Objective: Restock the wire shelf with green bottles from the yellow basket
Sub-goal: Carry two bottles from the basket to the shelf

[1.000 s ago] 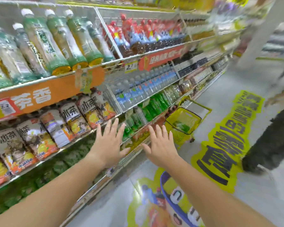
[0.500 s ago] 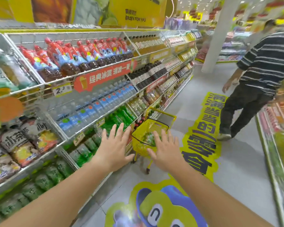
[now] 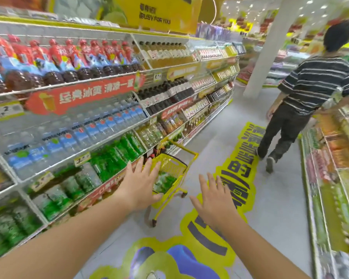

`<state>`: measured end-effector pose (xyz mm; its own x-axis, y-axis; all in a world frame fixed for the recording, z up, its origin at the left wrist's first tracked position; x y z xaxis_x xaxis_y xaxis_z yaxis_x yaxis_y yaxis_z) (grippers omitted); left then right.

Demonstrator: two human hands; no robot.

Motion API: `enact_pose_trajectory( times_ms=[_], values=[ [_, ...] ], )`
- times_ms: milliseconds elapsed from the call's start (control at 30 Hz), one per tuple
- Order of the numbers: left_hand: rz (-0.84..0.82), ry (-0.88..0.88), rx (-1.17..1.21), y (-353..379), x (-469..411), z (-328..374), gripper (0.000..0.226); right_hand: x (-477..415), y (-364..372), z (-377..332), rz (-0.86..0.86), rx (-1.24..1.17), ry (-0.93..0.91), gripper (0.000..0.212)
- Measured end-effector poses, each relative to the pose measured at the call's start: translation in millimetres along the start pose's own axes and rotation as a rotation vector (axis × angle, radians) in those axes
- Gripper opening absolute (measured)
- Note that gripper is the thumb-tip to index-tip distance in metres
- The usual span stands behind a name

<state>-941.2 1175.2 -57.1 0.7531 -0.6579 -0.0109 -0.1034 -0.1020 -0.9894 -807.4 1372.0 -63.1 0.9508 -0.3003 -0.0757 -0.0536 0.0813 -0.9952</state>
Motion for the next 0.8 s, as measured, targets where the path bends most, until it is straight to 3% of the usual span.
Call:
enact_pose_trajectory(
  times_ms=[167, 467, 800],
  values=[
    [-0.006, -0.015, -0.025, 17, -81, -2, 0.102, -72, 8, 35, -0.022, 0.048, -0.069, 0.092],
    [-0.019, -0.030, -0.022, 36, -234, 1, 0.099, -227, 36, 97, -0.005, 0.102, -0.094, 0.077],
    [0.010, -0.144, 0.028, 68, -336, -11, 0.096, -384, 88, 93, -0.044, 0.019, -0.282, 0.077]
  ],
)
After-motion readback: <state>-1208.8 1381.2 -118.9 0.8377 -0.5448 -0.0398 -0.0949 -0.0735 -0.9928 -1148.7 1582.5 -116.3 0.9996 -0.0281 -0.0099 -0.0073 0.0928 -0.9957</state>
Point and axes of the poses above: each hand's wrist, its own x-axis away from the middle knuckle, its own y-axis out of the palm, z = x × y, the point moved 3 cm from there along -x, towards the middle knuckle, and after that the axes turned 2 degrees about -y, right-handed, at the moved point
